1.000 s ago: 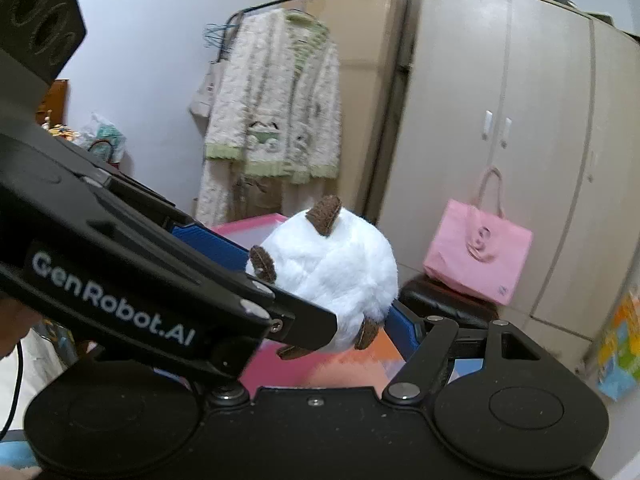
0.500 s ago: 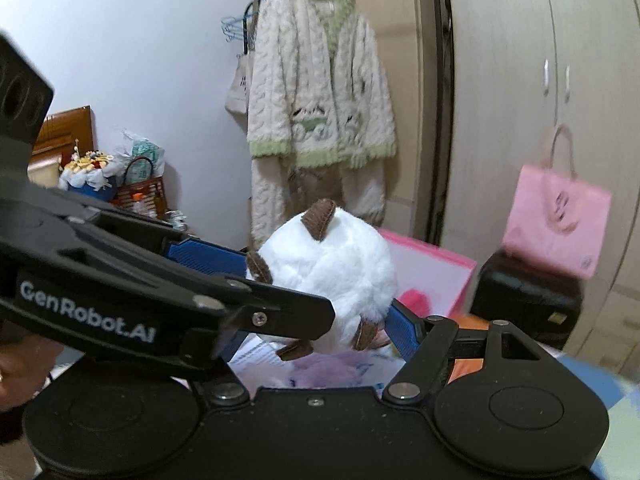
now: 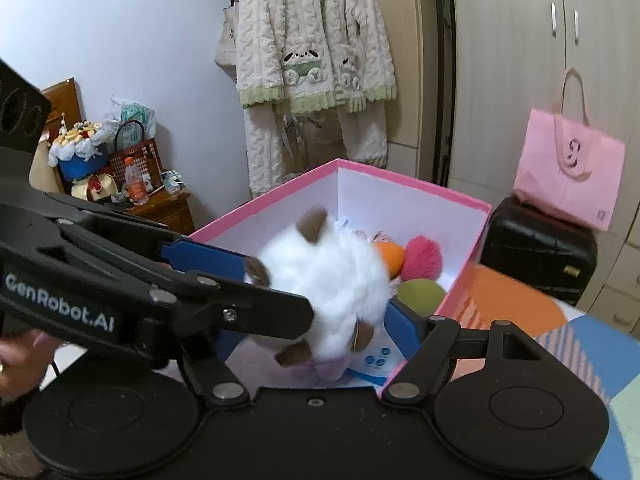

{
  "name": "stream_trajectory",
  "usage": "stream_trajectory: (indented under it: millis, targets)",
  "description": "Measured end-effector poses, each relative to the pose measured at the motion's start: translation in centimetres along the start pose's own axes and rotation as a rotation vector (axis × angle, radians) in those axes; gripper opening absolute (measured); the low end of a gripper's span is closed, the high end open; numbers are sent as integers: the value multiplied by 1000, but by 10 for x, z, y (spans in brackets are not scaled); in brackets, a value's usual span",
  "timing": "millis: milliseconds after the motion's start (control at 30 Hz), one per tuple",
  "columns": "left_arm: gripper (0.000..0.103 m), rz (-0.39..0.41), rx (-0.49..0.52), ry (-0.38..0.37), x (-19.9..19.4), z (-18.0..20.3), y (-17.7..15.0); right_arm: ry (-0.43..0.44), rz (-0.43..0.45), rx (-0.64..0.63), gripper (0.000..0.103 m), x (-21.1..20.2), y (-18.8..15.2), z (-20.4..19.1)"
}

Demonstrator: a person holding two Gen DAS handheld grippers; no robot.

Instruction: Organize soft objects

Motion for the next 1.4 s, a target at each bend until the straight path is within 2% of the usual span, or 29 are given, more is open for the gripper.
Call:
stream_trajectory:
  millis: [333, 667, 833, 900, 1067, 1167, 1267, 1400]
  targets:
    - [69, 40, 0, 41, -23, 10, 5, 7, 83, 20, 79, -45, -2, 13]
    - [77, 106, 58, 57, -69, 48, 5, -66, 100, 11, 81, -96, -10, 17]
    - [79, 118, 99, 59, -84, 68, -2, -108, 117, -1, 86, -125, -16, 15]
    - [85, 129, 113, 62, -89, 74, -5, -121, 124, -4, 86, -134, -19, 14]
    - [89, 132, 128, 84, -97, 84, -15, -146, 135, 1, 89, -152, -27, 15]
    - [97, 132, 133, 104, -100, 87, -19, -164, 130, 30, 93, -160, -34, 19]
    - [103, 117, 126, 146, -100, 87, -21, -209, 112, 62, 102, -163, -40, 27]
    - [103, 102, 104, 239, -98, 83, -22, -407, 59, 97, 103, -164, -45, 39]
Point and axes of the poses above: each gripper's, at about its wrist camera, not at the fingertips, and x roughly the way its jaws point, z to its right, y to its top, the point moved 7 cm from there along x, roughly the way its jaws point, and after that the axes turned 1 degree about -z, right-handed, at the moved point
